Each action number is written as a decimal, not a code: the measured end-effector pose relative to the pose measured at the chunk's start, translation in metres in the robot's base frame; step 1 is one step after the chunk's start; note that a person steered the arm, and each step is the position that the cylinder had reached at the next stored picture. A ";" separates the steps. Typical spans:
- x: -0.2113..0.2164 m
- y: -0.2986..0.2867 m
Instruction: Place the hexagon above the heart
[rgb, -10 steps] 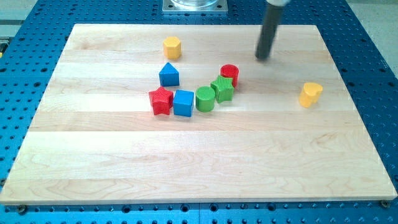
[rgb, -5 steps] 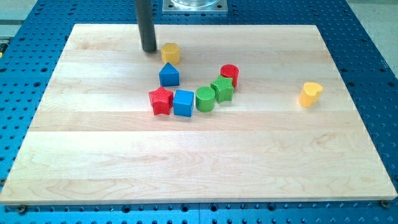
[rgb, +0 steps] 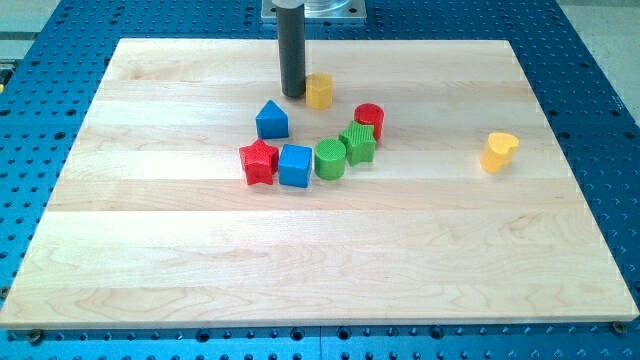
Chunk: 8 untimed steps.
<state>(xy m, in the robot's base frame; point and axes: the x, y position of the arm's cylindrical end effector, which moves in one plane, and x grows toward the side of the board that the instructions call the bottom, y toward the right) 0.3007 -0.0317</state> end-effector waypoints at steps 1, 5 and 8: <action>0.016 0.067; 0.026 0.133; 0.060 0.130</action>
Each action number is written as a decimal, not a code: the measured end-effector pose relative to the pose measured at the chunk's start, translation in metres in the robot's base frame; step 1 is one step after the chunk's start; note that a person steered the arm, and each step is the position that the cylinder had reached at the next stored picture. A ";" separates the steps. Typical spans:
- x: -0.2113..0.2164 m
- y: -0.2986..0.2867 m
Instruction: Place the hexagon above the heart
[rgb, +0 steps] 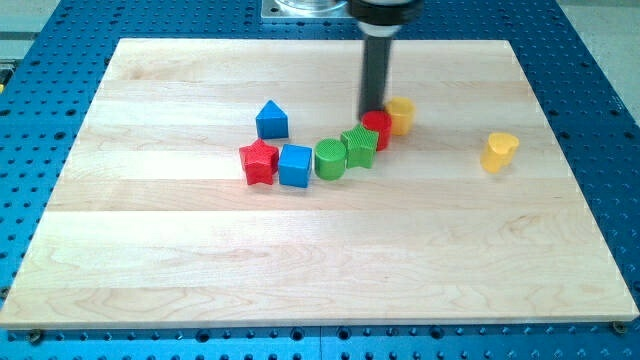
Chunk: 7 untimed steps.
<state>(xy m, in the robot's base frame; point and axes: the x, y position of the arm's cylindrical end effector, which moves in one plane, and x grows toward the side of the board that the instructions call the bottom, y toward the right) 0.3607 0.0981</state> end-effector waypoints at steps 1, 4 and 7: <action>-0.006 0.053; -0.011 0.151; 0.068 0.166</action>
